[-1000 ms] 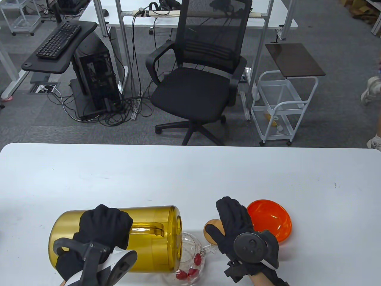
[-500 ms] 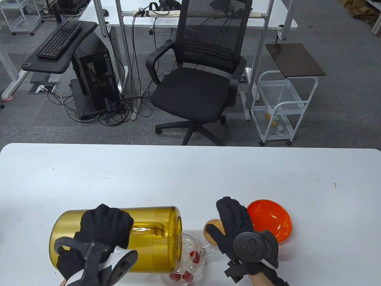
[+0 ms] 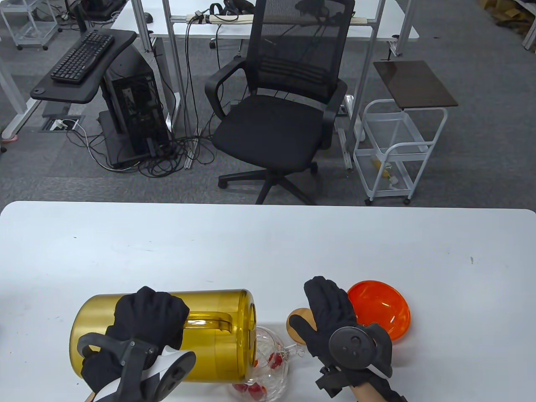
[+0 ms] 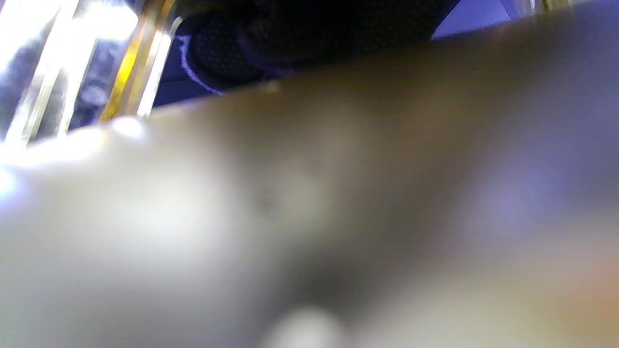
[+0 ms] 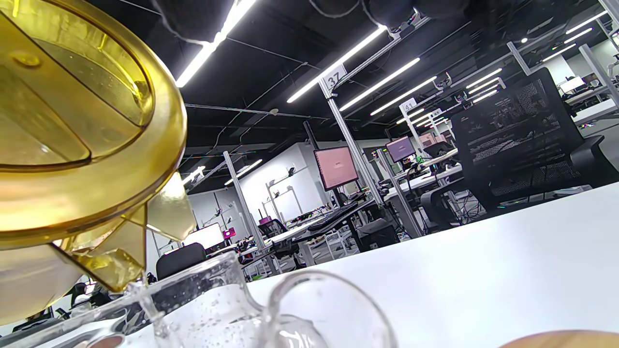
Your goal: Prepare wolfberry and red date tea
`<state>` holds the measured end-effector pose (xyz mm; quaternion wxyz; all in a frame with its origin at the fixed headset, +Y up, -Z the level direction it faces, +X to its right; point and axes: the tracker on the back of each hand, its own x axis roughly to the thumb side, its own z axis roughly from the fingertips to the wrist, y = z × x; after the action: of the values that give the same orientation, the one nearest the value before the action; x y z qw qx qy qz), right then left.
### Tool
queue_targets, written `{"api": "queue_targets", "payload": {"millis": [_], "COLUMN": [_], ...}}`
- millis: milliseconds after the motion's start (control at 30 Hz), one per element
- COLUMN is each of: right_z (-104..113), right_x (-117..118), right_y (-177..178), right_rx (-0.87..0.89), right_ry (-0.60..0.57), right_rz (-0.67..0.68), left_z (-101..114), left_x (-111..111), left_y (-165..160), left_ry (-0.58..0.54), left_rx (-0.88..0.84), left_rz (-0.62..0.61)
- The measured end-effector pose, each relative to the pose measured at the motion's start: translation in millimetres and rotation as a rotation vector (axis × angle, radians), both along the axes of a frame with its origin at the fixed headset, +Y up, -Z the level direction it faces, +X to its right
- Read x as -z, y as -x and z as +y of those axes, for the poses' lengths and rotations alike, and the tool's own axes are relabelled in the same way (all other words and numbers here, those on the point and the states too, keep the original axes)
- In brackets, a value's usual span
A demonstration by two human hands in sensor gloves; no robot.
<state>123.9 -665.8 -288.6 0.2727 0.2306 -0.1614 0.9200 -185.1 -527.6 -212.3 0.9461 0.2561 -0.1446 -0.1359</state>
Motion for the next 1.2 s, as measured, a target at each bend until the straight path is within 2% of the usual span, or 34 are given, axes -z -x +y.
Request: {"api": "queue_targets", "payload": {"millis": [300, 600, 833, 933, 1200], "right_z": [0, 0, 0, 0, -1], "right_x": [0, 0, 0, 0, 3], "right_y": [0, 0, 0, -1, -4], "right_rx": [0.002, -0.001, -0.001, 0.001, 0.015], "right_ry": [-0.002, 0.001, 0.006, 0.014, 0.033], "right_rz": [0.003, 0.001, -0.001, -0.005, -0.020], "left_z": [-4, -10, -27, -37, -89], "left_x": [7, 27, 59, 71, 98], "left_y": [11, 42, 91, 112, 162], "left_ry": [0.026, 0.101, 0.176, 0.161, 0.100], "left_rx": [-0.080, -0.312, -0.727, -0.908, -1.331], "left_rz": [0.014, 0.039, 0.089, 0.124, 0.257]}}
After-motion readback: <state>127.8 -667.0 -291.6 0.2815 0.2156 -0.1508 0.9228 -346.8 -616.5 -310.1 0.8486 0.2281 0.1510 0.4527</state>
